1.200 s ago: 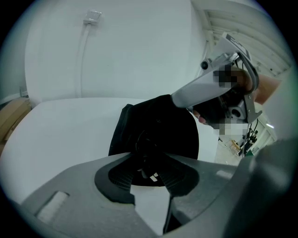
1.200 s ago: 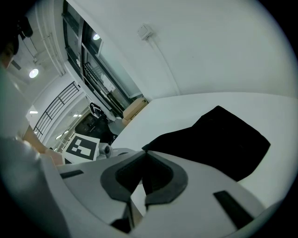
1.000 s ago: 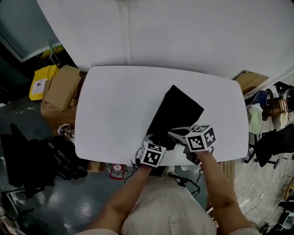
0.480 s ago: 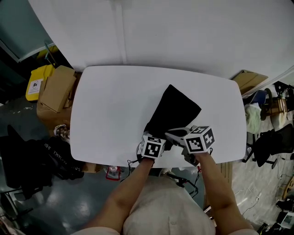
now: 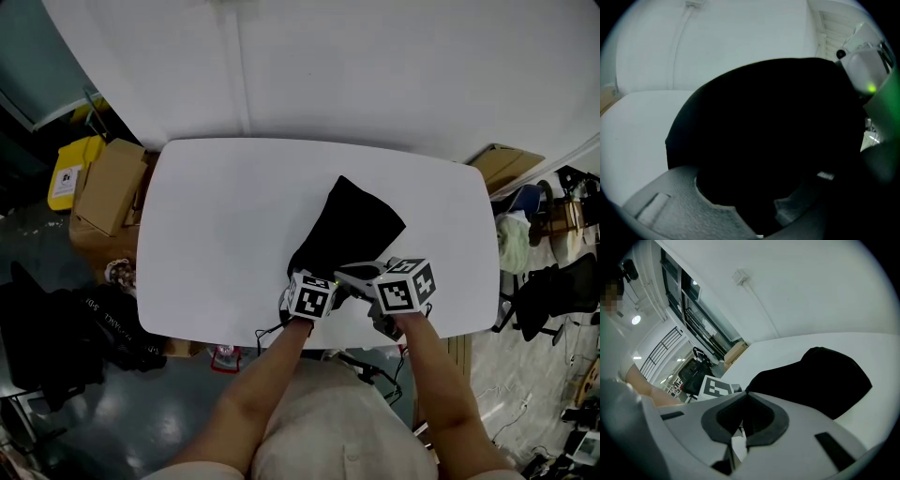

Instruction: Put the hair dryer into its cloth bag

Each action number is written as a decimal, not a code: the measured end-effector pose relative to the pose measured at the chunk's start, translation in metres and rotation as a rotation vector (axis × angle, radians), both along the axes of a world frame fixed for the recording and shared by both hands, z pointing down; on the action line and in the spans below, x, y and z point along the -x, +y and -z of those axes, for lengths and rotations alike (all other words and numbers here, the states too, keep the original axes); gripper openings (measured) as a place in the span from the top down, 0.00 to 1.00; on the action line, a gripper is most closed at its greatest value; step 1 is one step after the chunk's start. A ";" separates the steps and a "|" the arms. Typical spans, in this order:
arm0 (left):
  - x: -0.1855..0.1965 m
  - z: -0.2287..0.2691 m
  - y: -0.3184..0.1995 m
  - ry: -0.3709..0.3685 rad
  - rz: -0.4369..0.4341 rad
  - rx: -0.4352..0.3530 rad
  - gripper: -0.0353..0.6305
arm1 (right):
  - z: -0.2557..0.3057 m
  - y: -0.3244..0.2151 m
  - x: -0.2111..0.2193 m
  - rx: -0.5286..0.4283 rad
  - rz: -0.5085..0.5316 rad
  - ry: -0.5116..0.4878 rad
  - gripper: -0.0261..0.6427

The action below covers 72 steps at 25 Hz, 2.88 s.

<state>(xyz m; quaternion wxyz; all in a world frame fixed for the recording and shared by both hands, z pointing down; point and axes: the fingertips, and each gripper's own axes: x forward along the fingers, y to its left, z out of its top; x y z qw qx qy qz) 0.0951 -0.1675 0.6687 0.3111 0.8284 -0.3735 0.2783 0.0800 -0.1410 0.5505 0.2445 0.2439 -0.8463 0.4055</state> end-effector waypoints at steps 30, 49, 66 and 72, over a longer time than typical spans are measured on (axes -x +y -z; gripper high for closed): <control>0.121 0.045 0.045 -0.050 0.074 -0.118 0.74 | -0.020 0.028 0.022 -0.064 0.008 0.118 0.93; 0.150 0.072 0.099 0.042 0.058 -0.050 0.74 | -0.061 0.053 0.040 -0.143 -0.048 0.230 0.76; 0.126 0.122 0.108 0.136 -0.046 -0.126 0.74 | 0.004 0.094 0.036 -0.281 -0.196 0.110 0.71; 0.117 0.154 0.118 0.187 -0.114 -0.188 0.74 | 0.035 0.105 0.031 -0.330 -0.260 0.054 0.74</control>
